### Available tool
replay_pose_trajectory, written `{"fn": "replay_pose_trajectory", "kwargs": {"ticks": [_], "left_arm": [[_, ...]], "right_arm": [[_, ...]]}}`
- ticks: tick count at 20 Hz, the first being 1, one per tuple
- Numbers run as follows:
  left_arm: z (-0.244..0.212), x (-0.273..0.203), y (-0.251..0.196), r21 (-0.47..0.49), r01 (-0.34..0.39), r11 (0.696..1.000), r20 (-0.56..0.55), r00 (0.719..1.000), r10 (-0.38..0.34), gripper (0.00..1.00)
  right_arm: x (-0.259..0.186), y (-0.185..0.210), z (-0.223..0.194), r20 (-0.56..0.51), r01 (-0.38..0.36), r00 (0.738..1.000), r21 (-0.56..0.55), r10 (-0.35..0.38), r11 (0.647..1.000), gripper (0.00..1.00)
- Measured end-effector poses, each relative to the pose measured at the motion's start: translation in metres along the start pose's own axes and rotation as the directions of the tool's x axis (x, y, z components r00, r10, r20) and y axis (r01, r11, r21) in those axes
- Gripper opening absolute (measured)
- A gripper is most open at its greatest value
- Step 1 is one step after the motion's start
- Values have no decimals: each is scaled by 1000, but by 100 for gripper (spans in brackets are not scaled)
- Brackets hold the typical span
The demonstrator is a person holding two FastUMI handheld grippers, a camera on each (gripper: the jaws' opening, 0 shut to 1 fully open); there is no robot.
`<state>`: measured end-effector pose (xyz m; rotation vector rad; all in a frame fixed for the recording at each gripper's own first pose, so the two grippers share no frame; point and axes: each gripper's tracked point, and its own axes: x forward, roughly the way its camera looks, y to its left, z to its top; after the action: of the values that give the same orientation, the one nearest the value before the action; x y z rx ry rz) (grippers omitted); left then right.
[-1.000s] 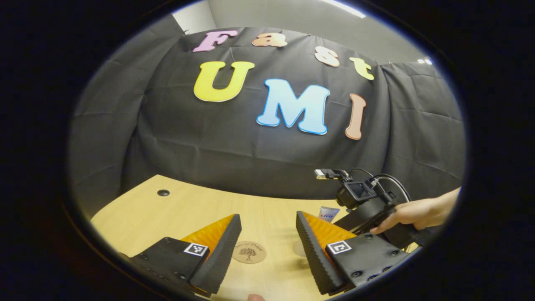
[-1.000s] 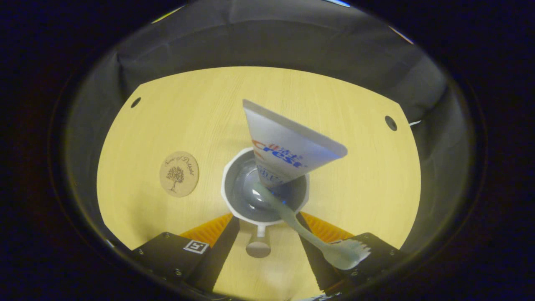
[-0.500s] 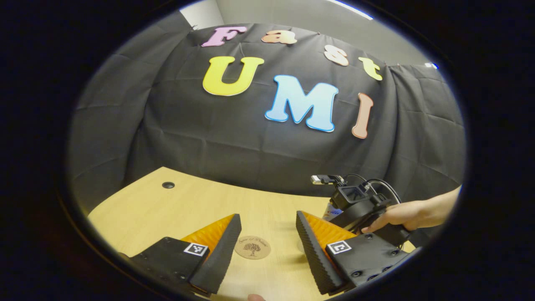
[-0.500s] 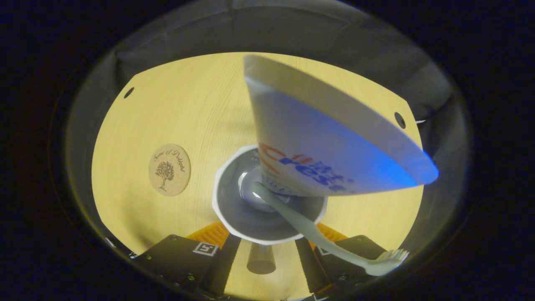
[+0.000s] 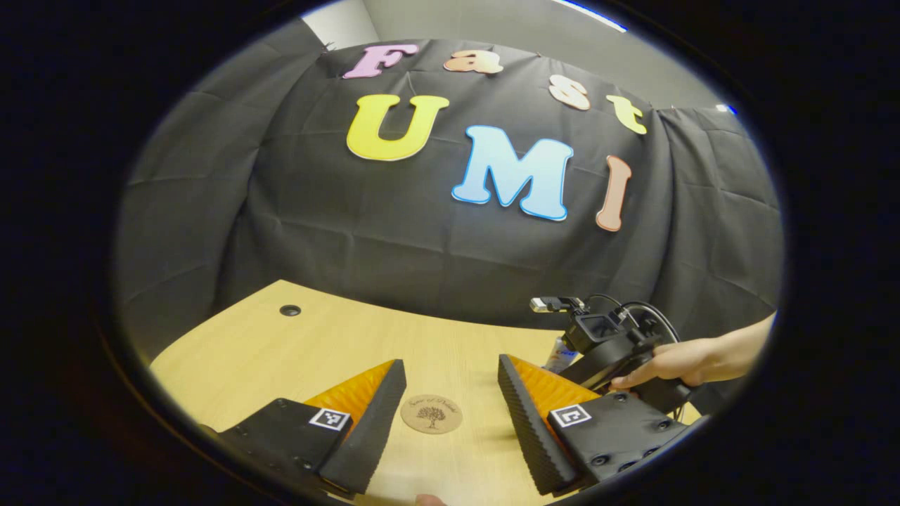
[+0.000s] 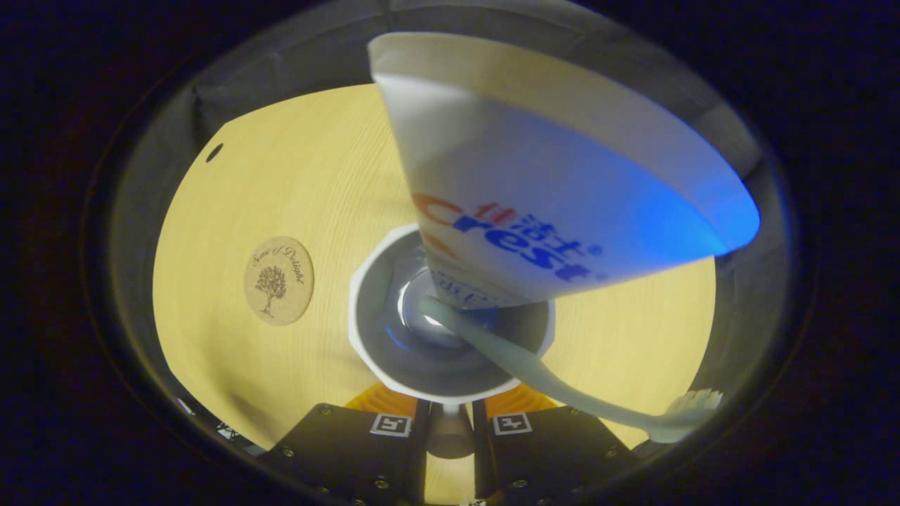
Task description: Put the toothbrush and toothpaste on the desktop into the cup, then pick up the cup and place it on the coaster on the desktop.
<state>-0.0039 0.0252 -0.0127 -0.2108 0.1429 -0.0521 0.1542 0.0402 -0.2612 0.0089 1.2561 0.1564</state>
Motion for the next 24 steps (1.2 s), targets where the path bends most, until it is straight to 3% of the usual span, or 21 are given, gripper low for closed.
{"fn": "replay_pose_trajectory", "kwargs": {"ticks": [6,17,24], "left_arm": [[-2,-6,4,-10,-22,1000,-15,1000,22,88],[-19,-63,62,-47,-150,988,-63,987,147,88],[-15,-85,104,-63,-204,977,-73,977,199,88]], "right_arm": [[-14,8,-2,53,22,998,-81,-18,996,27],[-24,88,5,76,-75,993,-151,88,986,27],[-25,126,21,68,-91,992,-175,104,980,27]]}}
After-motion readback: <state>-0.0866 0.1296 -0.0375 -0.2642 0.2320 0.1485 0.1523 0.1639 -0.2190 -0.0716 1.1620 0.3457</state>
